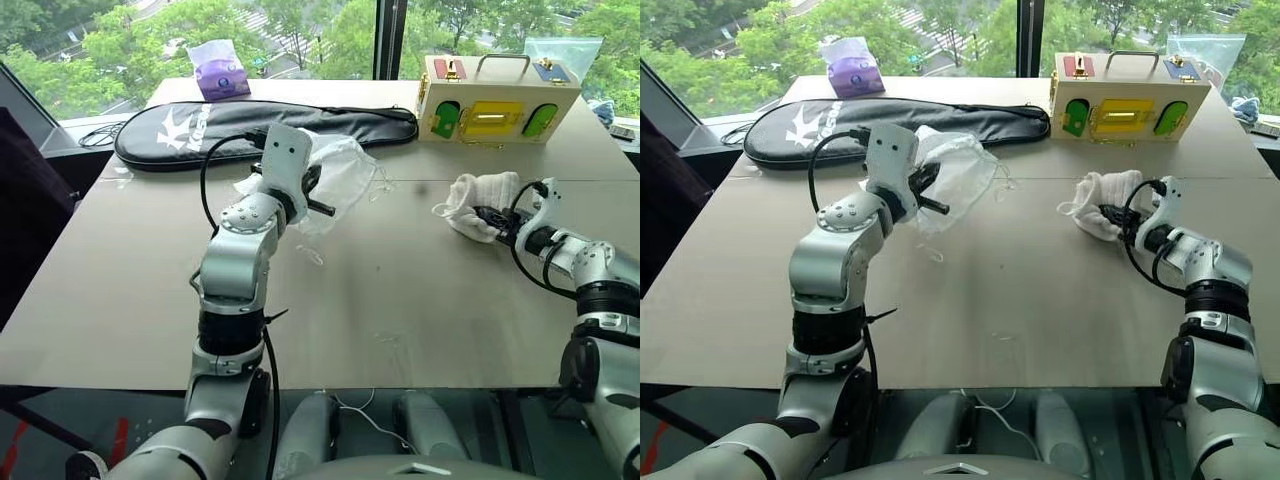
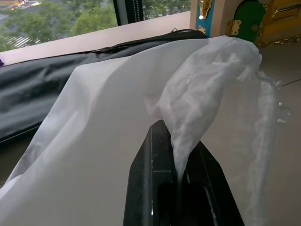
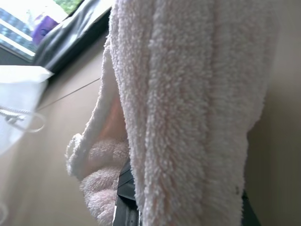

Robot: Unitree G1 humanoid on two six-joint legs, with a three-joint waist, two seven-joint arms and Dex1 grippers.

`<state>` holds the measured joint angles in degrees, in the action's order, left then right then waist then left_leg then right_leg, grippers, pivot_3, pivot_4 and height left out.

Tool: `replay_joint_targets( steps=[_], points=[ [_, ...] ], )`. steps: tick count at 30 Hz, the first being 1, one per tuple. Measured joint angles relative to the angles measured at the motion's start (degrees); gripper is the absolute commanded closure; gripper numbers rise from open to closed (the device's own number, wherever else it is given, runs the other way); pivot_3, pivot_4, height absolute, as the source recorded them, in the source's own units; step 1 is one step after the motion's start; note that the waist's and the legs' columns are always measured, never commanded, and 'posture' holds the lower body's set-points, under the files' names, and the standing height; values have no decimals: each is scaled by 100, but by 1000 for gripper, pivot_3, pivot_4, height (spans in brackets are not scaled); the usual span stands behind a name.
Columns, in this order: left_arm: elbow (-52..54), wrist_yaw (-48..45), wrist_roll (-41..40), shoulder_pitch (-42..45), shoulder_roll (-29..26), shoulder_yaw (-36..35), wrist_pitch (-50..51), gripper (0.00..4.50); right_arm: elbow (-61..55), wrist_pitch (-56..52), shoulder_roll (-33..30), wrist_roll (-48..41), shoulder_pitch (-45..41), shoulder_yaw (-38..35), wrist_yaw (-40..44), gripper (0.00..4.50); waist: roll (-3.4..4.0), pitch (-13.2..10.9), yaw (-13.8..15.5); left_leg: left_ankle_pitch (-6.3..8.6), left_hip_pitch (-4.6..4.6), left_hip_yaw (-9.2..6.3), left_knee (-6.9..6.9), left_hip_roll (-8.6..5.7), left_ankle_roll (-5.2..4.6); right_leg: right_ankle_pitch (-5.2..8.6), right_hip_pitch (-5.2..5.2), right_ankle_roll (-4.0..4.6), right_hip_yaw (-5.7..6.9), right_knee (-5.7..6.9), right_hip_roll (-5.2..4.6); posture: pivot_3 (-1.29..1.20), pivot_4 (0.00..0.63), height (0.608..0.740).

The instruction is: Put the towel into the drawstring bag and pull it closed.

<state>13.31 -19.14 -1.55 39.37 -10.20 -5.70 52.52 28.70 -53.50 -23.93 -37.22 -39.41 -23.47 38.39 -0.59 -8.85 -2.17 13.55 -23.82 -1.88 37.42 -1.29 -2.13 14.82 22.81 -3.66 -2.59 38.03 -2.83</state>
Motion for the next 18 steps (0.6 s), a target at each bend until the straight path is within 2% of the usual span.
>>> replay_joint_targets(
  steps=[5,9,11,14,18],
  points=[
    [-362,-268,-473,119,-190,-125,-124,4500,-2574,-1625,775,-1934,121,-215,-486,4462,5,-5,33,1,-14,-10,-7,-1,1,0,20,0,9,0,-6,0,150,740],
    [-503,-444,-657,134,-364,-53,-182,4500,-3375,-1910,1380,-2708,261,-98,-1072,4462,6,-6,59,0,-14,-10,-8,-10,0,0,21,0,8,0,-14,0,150,740],
    [-525,-494,-748,138,-404,-42,-181,4500,-3675,-1940,1459,-2703,373,181,-1363,4462,6,-6,70,0,-14,-10,-8,-14,0,0,21,0,8,1,-17,0,150,740],
    [-561,-507,-930,214,-405,-45,-168,4500,-4052,-1814,1290,-2217,881,1106,-1462,4462,6,-6,108,0,-14,-10,-8,-15,0,0,22,0,10,0,-13,0,150,740],
    [-568,-491,-1143,317,-430,-129,-33,4500,-4061,-1550,1386,-1847,1317,1411,-1614,4462,5,-6,130,0,-14,-9,-7,-15,0,0,22,0,8,1,5,0,150,740]
  ],
)
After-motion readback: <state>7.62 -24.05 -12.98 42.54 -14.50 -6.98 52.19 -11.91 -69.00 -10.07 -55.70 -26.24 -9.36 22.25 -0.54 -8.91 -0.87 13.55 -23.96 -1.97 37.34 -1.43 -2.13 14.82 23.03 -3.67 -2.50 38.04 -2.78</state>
